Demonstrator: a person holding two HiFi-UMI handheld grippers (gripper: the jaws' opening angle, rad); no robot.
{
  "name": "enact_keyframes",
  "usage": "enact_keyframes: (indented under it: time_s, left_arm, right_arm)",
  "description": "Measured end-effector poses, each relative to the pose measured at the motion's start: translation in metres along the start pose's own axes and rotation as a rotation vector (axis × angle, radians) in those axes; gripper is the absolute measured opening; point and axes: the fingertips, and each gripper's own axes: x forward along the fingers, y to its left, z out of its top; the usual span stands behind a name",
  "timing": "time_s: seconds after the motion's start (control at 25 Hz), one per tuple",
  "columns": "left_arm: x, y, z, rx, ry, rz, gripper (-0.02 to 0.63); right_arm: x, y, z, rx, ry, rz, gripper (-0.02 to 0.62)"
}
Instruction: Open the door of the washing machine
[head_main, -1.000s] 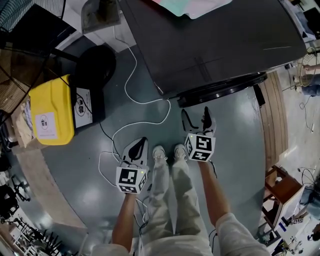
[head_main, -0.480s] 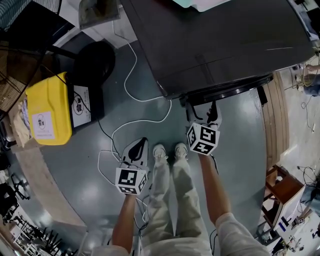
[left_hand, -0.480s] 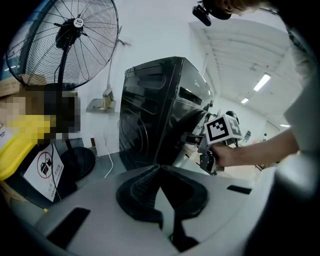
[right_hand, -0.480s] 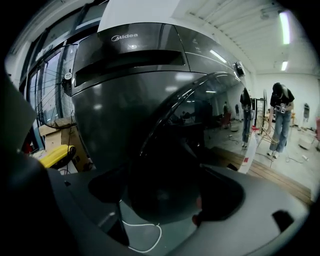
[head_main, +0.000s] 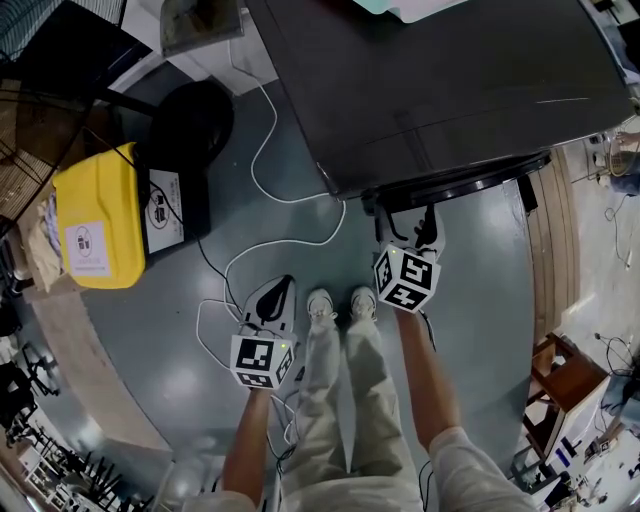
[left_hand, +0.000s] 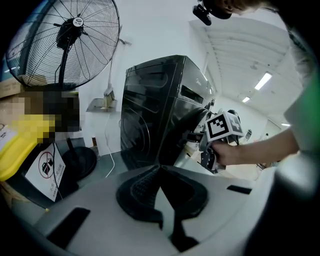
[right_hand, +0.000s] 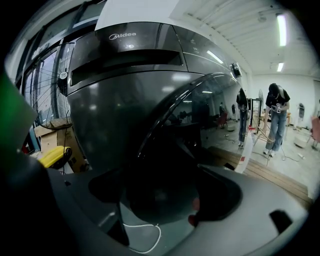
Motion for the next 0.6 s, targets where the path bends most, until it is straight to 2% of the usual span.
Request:
enact_keyframes:
  time_s: [0.6]
  left_arm:
    - [-0.0098, -0.0026, -0.0054, -0.016, -0.009, 0.036, 0.008]
  right_arm:
    - [-0.0061, -0.0004, -0.0009, 0.020, 0.014, 0.063, 0.399]
